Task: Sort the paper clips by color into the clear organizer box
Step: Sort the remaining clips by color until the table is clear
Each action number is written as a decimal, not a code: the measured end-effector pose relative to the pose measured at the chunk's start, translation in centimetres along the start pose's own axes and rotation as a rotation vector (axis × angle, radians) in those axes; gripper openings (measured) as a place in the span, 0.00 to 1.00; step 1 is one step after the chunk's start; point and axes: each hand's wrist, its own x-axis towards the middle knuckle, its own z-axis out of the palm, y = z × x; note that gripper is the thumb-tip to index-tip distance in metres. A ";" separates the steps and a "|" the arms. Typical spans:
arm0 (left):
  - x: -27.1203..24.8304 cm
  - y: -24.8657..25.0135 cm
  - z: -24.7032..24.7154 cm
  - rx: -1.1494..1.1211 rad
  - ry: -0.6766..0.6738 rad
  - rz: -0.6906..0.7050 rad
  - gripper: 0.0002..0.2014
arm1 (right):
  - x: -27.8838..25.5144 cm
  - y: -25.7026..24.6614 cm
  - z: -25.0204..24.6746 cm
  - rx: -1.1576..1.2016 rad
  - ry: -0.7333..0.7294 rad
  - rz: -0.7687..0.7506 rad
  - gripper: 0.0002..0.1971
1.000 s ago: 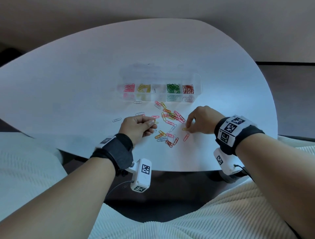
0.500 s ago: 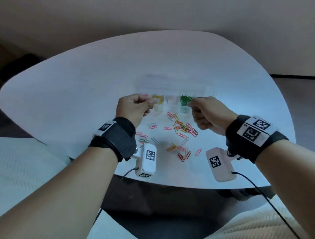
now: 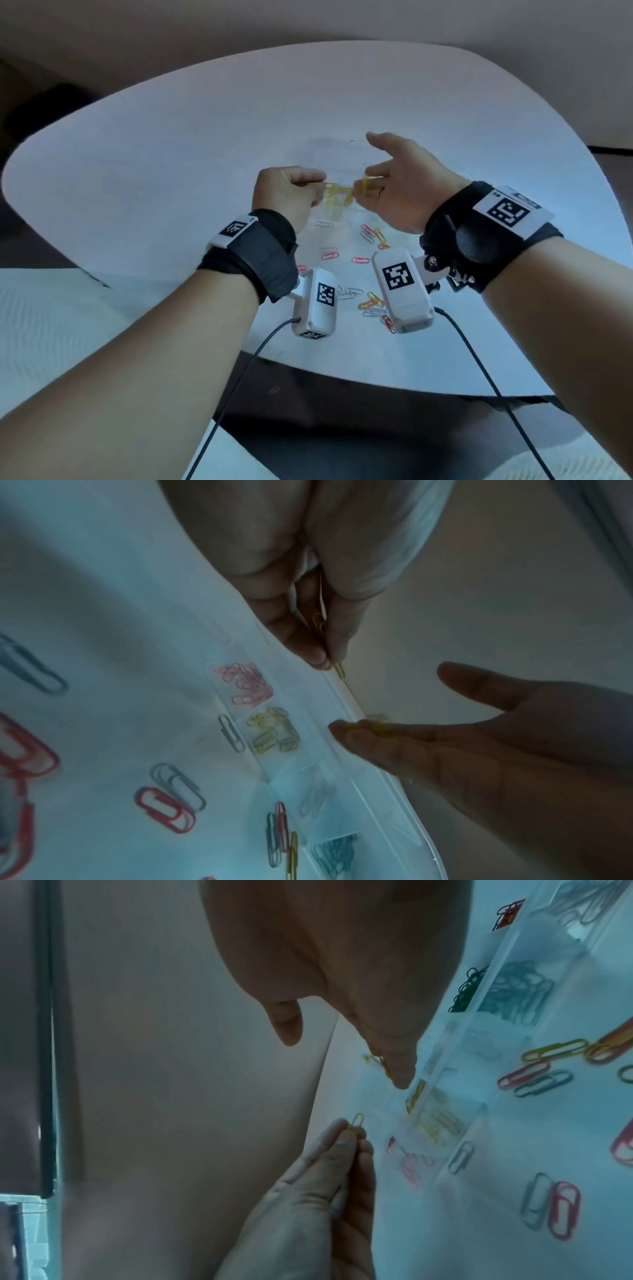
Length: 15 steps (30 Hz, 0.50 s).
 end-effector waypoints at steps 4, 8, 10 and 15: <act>0.6 0.6 0.5 -0.009 0.009 0.025 0.07 | -0.3 0.4 -0.1 -0.014 -0.050 0.005 0.42; 1.2 1.1 1.5 0.086 -0.001 0.063 0.07 | -1.7 0.3 -1.0 -0.041 0.007 -0.067 0.31; 1.0 1.2 1.7 0.219 -0.073 0.072 0.11 | -2.7 0.6 -2.0 -0.102 0.049 -0.103 0.29; -1.2 2.5 0.6 0.415 -0.208 0.149 0.17 | -6.4 1.7 -5.1 -0.253 0.071 -0.157 0.17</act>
